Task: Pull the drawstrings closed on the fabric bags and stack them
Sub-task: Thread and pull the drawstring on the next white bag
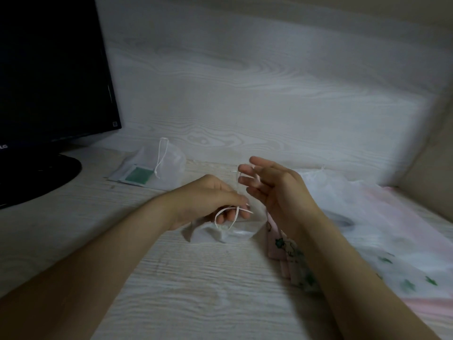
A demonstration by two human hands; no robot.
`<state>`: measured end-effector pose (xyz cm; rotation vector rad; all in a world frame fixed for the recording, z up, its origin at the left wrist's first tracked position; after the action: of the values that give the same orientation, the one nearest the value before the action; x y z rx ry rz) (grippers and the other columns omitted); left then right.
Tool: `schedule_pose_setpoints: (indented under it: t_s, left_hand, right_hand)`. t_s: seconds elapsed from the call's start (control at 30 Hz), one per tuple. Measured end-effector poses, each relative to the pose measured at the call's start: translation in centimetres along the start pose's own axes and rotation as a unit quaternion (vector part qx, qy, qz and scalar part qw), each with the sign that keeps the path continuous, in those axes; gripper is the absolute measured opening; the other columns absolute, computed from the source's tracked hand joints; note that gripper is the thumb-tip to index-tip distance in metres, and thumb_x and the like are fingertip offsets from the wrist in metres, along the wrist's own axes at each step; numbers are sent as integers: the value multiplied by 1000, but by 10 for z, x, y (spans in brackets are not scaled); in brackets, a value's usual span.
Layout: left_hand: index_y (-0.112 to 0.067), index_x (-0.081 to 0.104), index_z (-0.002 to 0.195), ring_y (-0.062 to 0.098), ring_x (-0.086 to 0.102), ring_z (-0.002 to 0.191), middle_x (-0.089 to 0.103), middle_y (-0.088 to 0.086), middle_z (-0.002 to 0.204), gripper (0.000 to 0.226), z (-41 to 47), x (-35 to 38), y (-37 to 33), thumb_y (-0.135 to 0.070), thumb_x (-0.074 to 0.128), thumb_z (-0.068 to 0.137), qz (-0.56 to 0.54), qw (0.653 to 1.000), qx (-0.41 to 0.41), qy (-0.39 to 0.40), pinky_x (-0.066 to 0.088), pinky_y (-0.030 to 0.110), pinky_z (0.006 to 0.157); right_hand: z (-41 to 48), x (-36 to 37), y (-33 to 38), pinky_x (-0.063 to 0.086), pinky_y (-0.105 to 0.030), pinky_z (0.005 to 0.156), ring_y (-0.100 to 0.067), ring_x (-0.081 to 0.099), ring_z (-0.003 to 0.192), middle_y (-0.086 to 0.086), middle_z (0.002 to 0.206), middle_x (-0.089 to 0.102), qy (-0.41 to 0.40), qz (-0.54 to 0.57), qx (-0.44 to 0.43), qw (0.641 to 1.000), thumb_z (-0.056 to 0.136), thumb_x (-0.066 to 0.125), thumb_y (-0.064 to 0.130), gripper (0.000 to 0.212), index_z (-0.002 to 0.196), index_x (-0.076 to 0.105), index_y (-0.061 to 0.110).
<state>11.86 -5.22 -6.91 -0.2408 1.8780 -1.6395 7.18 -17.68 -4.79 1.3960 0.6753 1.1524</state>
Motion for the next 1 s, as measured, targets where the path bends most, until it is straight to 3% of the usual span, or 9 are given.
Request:
schedule_pose_setpoints:
  t_s: [0.1, 0.23, 0.37, 0.5, 0.6, 0.73, 0.83, 0.9, 1.0]
  left_hand:
    - [-15, 83, 73, 31, 59, 85, 72, 4, 70, 35, 0, -1, 1, -24, 66, 103, -12, 1000, -1, 6, 45, 36, 82]
    - [-5, 81, 82, 14, 55, 67, 65, 1, 67, 38, 0, -8, 2, -27, 62, 106, -10, 1000, -3, -10, 45, 26, 71]
    - [-17, 82, 71, 20, 55, 74, 61, 9, 73, 41, 1, -13, 2, -31, 64, 105, -19, 1000, 2, -21, 41, 29, 75]
    - [-12, 77, 71, 11, 51, 61, 59, 2, 63, 40, 2, -17, 2, -26, 63, 105, -32, 999, 6, -34, 42, 24, 62]
    - [-15, 72, 62, 13, 50, 60, 56, 6, 65, 42, 2, -22, 3, -25, 66, 102, -25, 998, -1, -52, 43, 25, 62]
    - [-9, 68, 70, 14, 52, 62, 55, 14, 69, 33, 0, -25, 1, -29, 65, 96, -2, 998, -8, -55, 44, 32, 75]
    - [-9, 65, 66, 13, 52, 63, 57, 11, 65, 31, -1, -26, -1, -29, 61, 90, 35, 997, -14, -73, 43, 34, 80]
    - [-9, 64, 65, 12, 53, 63, 57, 9, 65, 29, 0, -30, -1, -25, 60, 88, 56, 994, -11, -94, 44, 34, 81]
    - [-3, 73, 84, 13, 58, 72, 66, 4, 69, 12, 1, -34, -4, -7, 62, 85, 35, 993, 16, -114, 48, 31, 81]
  right_hand:
    - [1, -4, 3, 59, -47, 96, -29, 77, 97, -14, 111, 76, -29, -95, -39, 994, 98, 56, 1, 38, 132, 58, 18]
    - [-4, 4, 9, 61, -55, 88, -24, 77, 84, -9, 103, 68, -24, -271, -102, 957, 97, 53, 4, 30, 118, 62, 24]
    - [-13, 27, 12, 59, -42, 74, -22, 73, 73, -1, 98, 63, 73, -295, -121, 945, 91, 56, 7, 29, 113, 63, 26]
    - [-20, 41, 8, 57, -47, 72, -33, 70, 74, 3, 97, 70, 107, -361, -141, 916, 86, 76, 19, 27, 108, 64, 31]
    - [-19, 42, 14, 47, -31, 61, -11, 54, 58, 11, 80, 72, 97, -394, -181, 896, 83, 84, 29, 18, 97, 71, 27]
    - [-21, 42, 22, 38, -20, 58, -5, 51, 56, 18, 72, 70, 86, -426, -229, 871, 80, 89, 35, 17, 91, 78, 28]
    - [-24, 47, 27, 39, -12, 63, 6, 61, 67, 31, 68, 66, 70, -487, -268, 828, 82, 88, 29, 10, 88, 81, 33]
    - [-26, 53, 27, 46, -18, 76, 2, 67, 83, 24, 81, 74, 74, -518, -290, 801, 84, 84, 32, 9, 89, 82, 39]
    - [-28, 55, 27, 43, -26, 83, -10, 61, 79, 12, 84, 76, 69, -555, -328, 761, 88, 79, 35, 8, 91, 82, 42]
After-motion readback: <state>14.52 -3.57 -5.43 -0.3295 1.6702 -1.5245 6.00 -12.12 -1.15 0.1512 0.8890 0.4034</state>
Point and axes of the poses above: each hand's wrist, its own z-axis towards the middle knuckle, its own x-axis out of the palm, y = z × x, the point moved 10 cm from there along z, towards the middle knuckle
